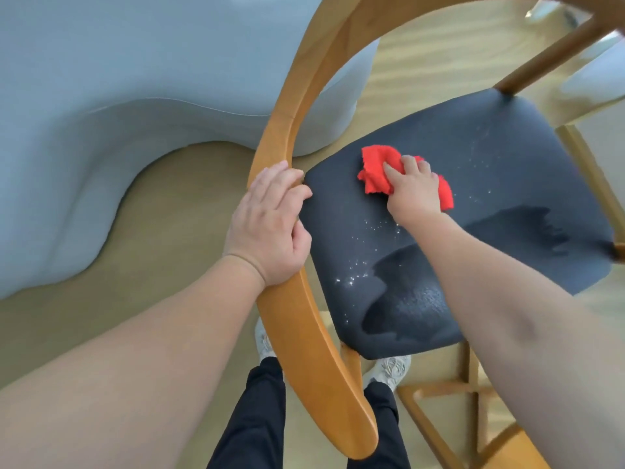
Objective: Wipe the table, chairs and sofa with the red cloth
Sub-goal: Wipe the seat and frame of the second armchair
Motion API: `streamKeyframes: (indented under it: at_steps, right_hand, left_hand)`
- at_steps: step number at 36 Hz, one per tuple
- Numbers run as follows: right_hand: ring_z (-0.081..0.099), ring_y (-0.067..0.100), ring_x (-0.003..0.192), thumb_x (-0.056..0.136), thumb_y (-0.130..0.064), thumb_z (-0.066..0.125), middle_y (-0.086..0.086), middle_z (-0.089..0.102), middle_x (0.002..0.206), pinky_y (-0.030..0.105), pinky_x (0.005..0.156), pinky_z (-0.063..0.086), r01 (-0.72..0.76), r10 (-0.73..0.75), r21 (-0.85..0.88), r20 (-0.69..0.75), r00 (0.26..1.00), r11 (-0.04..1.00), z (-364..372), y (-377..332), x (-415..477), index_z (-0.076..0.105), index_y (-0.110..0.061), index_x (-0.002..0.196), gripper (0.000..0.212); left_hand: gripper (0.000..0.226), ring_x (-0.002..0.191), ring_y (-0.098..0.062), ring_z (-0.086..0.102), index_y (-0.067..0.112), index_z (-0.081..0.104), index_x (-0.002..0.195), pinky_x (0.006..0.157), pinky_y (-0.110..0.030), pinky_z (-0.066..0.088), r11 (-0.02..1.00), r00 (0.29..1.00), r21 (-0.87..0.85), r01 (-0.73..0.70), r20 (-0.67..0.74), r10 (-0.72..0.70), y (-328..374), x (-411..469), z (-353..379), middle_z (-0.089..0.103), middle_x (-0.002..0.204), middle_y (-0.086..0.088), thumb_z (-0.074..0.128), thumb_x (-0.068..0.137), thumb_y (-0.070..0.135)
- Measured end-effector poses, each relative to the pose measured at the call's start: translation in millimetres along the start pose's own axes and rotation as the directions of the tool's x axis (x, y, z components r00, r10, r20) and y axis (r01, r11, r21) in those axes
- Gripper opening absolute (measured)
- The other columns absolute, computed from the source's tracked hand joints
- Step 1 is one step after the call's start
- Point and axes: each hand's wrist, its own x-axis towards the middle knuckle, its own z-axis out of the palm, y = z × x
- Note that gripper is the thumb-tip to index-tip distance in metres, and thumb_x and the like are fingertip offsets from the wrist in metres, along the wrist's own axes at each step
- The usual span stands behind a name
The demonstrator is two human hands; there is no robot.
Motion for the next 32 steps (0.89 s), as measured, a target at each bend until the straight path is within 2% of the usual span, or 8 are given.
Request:
streamKeyframes:
  at_steps: [4,7,12,15,19,22,26,32]
  right_hand:
    - [0.040,0.036,0.108,0.066,-0.008,0.056,0.015,0.051,0.125,0.044,0.080,0.037,0.094,-0.094,0.037,0.011,0.996,0.995,29.8,-8.9,-73.4,0.060,-0.020,0.122,0.057]
    - [0.048,0.036,0.100,0.056,-0.014,0.054,0.011,0.057,0.110,0.044,0.069,0.044,0.191,-0.192,0.039,0.032,0.981,0.981,54.5,-17.4,-146.4,0.065,-0.020,0.115,0.060]
    - [0.059,0.036,0.088,0.049,-0.017,0.068,0.006,0.059,0.105,0.041,0.063,0.049,0.312,-0.312,0.036,0.221,0.924,0.949,65.5,-20.5,-200.0,0.067,-0.024,0.114,0.065]
    - [0.058,0.035,0.081,0.054,-0.016,0.060,0.007,0.060,0.101,0.042,0.062,0.051,0.323,-0.342,0.120,0.205,0.917,0.939,56.2,-16.4,-193.2,0.068,-0.025,0.109,0.057]
    - [0.056,0.038,0.081,0.068,-0.017,0.039,0.013,0.060,0.105,0.043,0.067,0.051,0.305,-0.325,0.224,0.060,0.944,0.926,39.0,-11.0,-163.6,0.067,-0.021,0.111,0.051]
    - [0.055,0.041,0.086,0.068,-0.008,0.050,0.017,0.059,0.111,0.047,0.071,0.052,0.276,-0.278,0.238,-0.027,0.960,0.931,27.4,-10.3,-126.2,0.068,-0.017,0.113,0.049]
    - [0.053,0.043,0.086,0.069,-0.006,0.051,0.022,0.058,0.114,0.049,0.077,0.051,0.248,-0.236,0.257,-0.075,0.969,0.934,4.1,-16.3,-69.2,0.068,-0.012,0.115,0.049]
    - [0.042,0.043,0.111,0.083,-0.007,0.054,0.019,0.044,0.136,0.050,0.090,0.041,0.190,-0.191,0.146,-0.009,0.982,0.971,-27.2,-30.5,5.7,0.053,-0.018,0.134,0.052]
  left_hand:
    - [0.039,0.126,-0.033,0.044,0.005,0.062,0.105,0.114,-0.048,0.023,0.994,0.993,0.025,-0.104,0.059,0.103,0.1,2.1,-0.9,0.057,0.122,-0.013,0.043,0.073,0.015]
    - [0.038,0.123,-0.033,0.047,0.005,0.063,0.103,0.113,-0.049,0.023,0.993,0.991,0.029,-0.110,0.079,0.107,-0.1,2.4,-1.5,0.059,0.117,-0.013,0.043,0.072,0.015]
    - [0.039,0.121,-0.031,0.047,0.004,0.063,0.102,0.113,-0.047,0.024,0.996,0.994,0.003,-0.085,0.076,0.084,1.7,2.6,-3.3,0.059,0.115,-0.012,0.042,0.072,0.014]
    - [0.038,0.121,-0.031,0.048,0.004,0.063,0.102,0.114,-0.046,0.024,0.998,0.995,-0.011,-0.058,0.081,0.059,2.3,3.0,-5.2,0.059,0.116,-0.012,0.042,0.072,0.015]
    - [0.037,0.121,-0.031,0.048,0.004,0.064,0.100,0.114,-0.045,0.023,0.998,0.996,-0.019,-0.055,0.070,0.056,0.8,2.2,-3.9,0.059,0.114,-0.012,0.041,0.072,0.014]
    - [0.037,0.121,-0.030,0.048,0.004,0.064,0.099,0.115,-0.044,0.023,0.998,0.996,-0.021,-0.054,0.065,0.055,0.3,2.2,-2.8,0.060,0.113,-0.011,0.042,0.072,0.014]
    - [0.036,0.121,-0.030,0.049,0.004,0.064,0.099,0.114,-0.045,0.024,0.998,0.997,-0.028,-0.055,0.057,0.056,-0.1,2.5,-2.3,0.060,0.112,-0.011,0.042,0.071,0.013]
    - [0.036,0.121,-0.031,0.050,0.004,0.065,0.099,0.113,-0.046,0.025,0.997,0.997,-0.033,-0.063,0.040,0.064,-1.4,2.3,-1.3,0.061,0.111,-0.010,0.043,0.071,0.013]
